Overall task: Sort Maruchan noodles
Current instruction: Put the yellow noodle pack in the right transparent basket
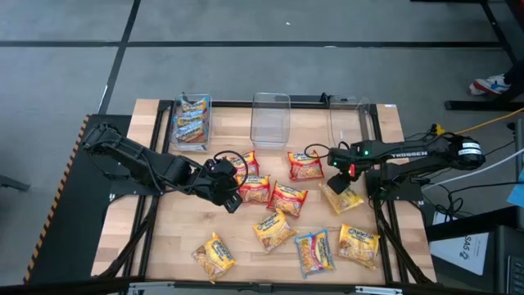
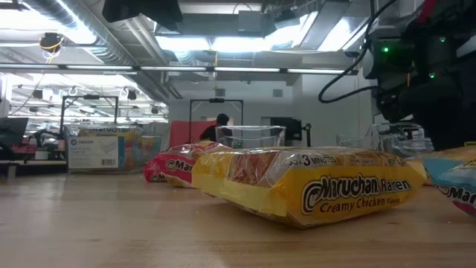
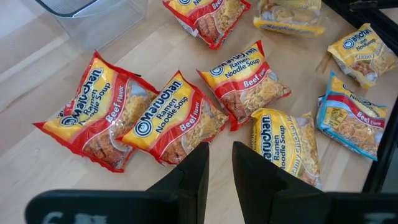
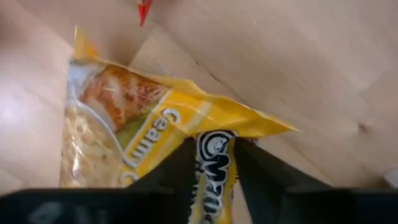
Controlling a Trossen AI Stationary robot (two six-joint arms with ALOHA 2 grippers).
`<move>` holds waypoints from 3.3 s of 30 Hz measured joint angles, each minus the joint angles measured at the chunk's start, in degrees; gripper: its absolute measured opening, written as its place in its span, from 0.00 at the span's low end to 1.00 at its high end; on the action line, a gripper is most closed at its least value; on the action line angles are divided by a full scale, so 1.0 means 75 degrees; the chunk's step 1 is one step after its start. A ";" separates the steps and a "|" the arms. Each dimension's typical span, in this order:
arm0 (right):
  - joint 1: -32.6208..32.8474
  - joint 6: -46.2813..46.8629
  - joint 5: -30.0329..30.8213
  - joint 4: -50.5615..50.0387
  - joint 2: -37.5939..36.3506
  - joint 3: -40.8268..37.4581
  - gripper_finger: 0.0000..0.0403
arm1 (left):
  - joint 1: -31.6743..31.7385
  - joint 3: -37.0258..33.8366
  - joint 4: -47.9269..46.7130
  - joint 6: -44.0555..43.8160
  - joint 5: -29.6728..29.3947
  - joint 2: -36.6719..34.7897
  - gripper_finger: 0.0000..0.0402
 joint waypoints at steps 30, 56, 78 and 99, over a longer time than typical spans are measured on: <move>0.0000 -0.3753 0.4228 -0.1654 -0.0020 0.5955 0.00 | -0.0002 -0.0001 0.0001 0.0399 -0.0224 -0.0003 0.16; -0.5801 -1.0289 0.4147 -0.1249 0.1602 0.5716 0.00 | 0.0000 -0.0001 -0.0203 0.0406 -0.0229 -0.0006 0.16; -0.6143 -1.0995 0.4371 -0.1307 0.2495 0.5713 0.00 | 0.0002 -0.0001 -0.0463 0.0405 -0.0229 -0.0006 0.16; -0.6143 -0.9349 0.4344 -0.1216 0.2495 0.5717 0.26 | 0.0003 -0.0001 -0.0458 0.0403 -0.0229 -0.0006 0.16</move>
